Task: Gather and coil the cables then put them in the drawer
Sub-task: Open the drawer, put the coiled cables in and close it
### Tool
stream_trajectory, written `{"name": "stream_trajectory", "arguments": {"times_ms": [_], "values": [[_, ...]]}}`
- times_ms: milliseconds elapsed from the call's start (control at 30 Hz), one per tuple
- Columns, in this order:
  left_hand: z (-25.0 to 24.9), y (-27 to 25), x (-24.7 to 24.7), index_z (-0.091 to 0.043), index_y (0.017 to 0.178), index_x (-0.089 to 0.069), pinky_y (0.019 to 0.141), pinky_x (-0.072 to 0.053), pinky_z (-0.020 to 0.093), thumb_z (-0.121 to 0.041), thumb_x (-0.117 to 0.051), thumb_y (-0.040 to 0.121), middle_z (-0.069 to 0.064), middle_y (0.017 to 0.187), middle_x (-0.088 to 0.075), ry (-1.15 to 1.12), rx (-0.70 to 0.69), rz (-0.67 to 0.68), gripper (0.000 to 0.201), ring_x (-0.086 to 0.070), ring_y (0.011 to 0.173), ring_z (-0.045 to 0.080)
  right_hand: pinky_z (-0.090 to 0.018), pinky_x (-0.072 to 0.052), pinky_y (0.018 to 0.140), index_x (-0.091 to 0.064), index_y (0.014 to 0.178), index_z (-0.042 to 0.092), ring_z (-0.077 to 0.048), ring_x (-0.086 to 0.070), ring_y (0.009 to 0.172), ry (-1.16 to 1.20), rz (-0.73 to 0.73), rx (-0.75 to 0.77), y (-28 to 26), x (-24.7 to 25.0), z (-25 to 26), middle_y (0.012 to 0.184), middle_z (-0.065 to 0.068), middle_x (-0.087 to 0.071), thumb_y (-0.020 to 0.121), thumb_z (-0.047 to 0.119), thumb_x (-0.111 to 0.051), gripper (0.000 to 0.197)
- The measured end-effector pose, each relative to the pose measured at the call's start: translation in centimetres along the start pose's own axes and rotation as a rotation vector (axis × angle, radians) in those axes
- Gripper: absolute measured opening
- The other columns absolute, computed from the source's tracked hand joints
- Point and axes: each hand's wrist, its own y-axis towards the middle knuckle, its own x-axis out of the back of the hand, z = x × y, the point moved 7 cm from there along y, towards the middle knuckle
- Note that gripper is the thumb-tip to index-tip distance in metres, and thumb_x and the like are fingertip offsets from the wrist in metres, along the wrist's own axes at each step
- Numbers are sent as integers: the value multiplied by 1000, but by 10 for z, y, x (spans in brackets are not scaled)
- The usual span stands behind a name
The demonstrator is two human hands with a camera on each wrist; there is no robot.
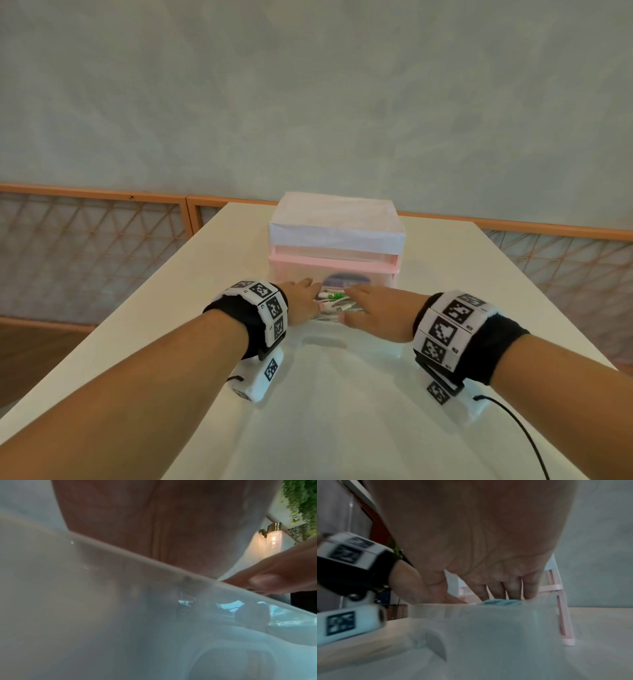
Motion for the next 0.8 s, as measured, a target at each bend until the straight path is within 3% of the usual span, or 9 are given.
{"name": "stream_trajectory", "arguments": {"times_ms": [100, 200, 333, 400, 467, 567, 667, 800], "values": [[-1, -4, 0, -16, 152, -3, 118, -15, 46, -29, -32, 100, 10, 161, -1, -8, 15, 14, 61, -14, 145, 36, -40, -41, 104, -30, 142, 16, -25, -49, 124, -77, 9, 24, -20, -5, 9, 145, -5, -42, 92, 53, -38, 62], [-6, -10, 6, -16, 150, -14, 116, -20, 47, -28, -35, 99, 12, 159, -11, -17, -15, -4, 57, -21, 142, 36, -39, -43, 100, -40, 136, 13, -27, -51, 121, -168, 15, -7, -20, -16, 11, 137, -8, -51, 96, 37, -42, 46], [-17, -34, 17, -15, 148, -24, 116, -19, 42, -49, -33, 98, 11, 159, -14, 12, -100, -42, 62, -19, 144, 30, -31, -44, 79, -54, 125, 16, -28, -61, 102, -223, -13, -8, -12, -20, 8, 114, -10, -65, 98, 30, -38, 34], [-11, -44, 16, -20, 148, -24, 116, -20, 45, -67, -43, 85, 6, 160, -13, 28, -110, -58, 81, -18, 145, 27, -31, -43, 79, -55, 124, 17, -28, -61, 101, -210, -27, 1, -11, -18, 7, 112, -9, -65, 98, 30, -39, 33], [1, -47, 10, -23, 151, -13, 118, -14, 48, -73, -52, 75, 1, 162, -4, 117, -92, -51, 99, -9, 148, 25, -33, -46, 83, -56, 123, 18, -27, -61, 102, -188, -44, 17, -12, -16, 9, 112, -9, -66, 97, 29, -40, 33], [13, -44, 0, -26, 152, -3, 117, -9, 52, -65, -60, 76, -4, 162, 2, 191, -69, -59, 102, -6, 148, 24, -36, -47, 89, -55, 125, 19, -27, -60, 106, -157, -68, 19, -13, -15, 8, 116, -8, -65, 97, 28, -41, 33], [13, -40, -3, -27, 152, -3, 116, -10, 55, -56, -53, 86, -6, 162, 2, 157, -47, -74, 87, -9, 148, 23, -37, -49, 89, -55, 124, 20, -28, -60, 106, -162, -106, 6, -12, -14, 3, 117, -8, -65, 97, 23, -40, 32], [4, -38, 7, -22, 152, -11, 114, -15, 53, -44, -43, 96, -4, 162, -3, 77, -67, -67, 68, -18, 146, 23, -32, -45, 72, -59, 114, 19, -27, -62, 95, -155, -172, -20, -5, -5, -8, 105, -7, -67, 95, 12, -34, 32]]}}
